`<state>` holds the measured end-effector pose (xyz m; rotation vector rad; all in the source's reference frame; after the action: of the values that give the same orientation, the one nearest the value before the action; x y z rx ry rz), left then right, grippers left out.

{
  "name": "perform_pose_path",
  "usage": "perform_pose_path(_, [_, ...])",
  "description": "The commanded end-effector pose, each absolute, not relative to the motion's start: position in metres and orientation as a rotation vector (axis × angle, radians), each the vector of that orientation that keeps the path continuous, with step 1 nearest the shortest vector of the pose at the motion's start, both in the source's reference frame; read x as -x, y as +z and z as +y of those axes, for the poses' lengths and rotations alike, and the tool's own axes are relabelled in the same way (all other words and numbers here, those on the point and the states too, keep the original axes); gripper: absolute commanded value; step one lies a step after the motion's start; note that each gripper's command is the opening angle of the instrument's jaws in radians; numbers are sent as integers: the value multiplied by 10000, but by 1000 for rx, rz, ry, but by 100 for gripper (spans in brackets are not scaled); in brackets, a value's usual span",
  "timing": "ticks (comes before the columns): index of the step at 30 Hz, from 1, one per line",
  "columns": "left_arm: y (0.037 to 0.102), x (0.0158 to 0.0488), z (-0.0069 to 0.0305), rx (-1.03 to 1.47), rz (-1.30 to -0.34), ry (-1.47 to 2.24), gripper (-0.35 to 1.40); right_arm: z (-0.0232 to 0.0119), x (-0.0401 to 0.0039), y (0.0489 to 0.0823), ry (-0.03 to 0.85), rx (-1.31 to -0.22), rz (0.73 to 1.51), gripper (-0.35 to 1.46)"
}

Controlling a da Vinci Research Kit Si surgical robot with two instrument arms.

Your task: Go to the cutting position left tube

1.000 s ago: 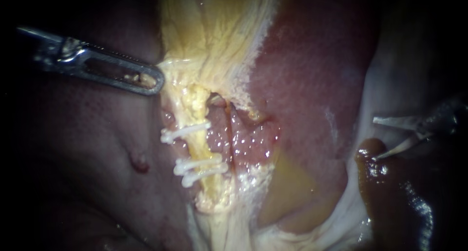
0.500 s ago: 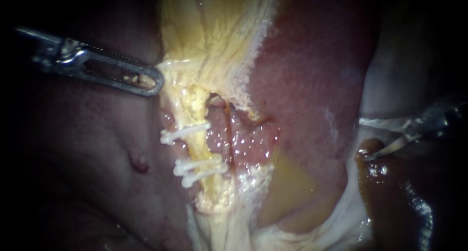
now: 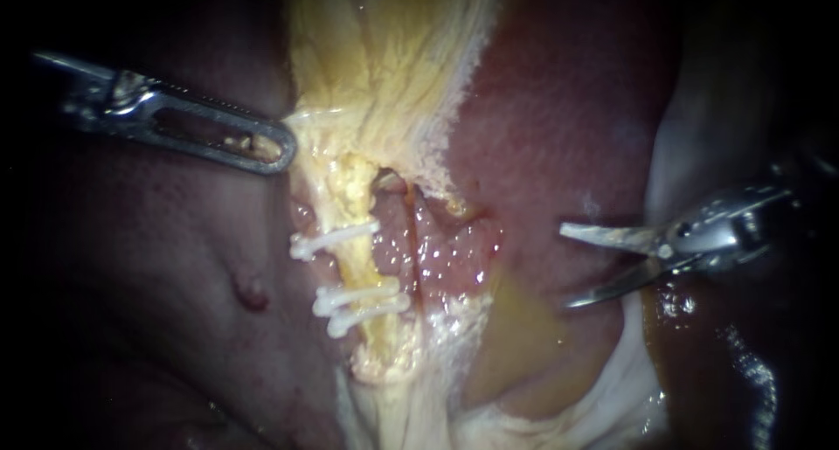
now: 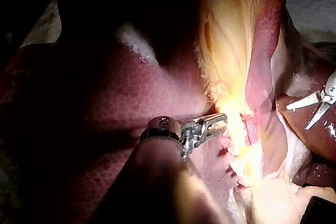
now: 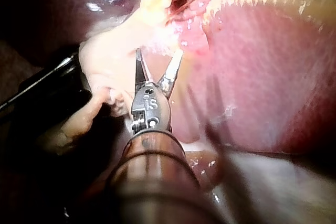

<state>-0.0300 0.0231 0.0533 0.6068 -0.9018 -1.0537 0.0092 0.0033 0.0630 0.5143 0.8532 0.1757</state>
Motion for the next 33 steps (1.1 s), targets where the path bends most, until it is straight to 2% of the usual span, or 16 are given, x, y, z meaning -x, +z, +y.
perform_pose_path(1, [533, 300, 231, -606, -901, -1055, -35, 31, -100, 632, 174, -525, 858, 144])
perform_pose_path(7, [533, 301, 231, -608, -901, -1054, -35, 19, -134, 638, 182, -571, 884, 144])
perform_pose_path(18, [535, 303, 230, -609, -901, -1053, -35, 19, -167, 642, 197, -617, 928, 144])
perform_pose_path(33, [535, 304, 229, -614, -901, -1050, -35, 4, -210, 687, 196, -696, 928, 144])
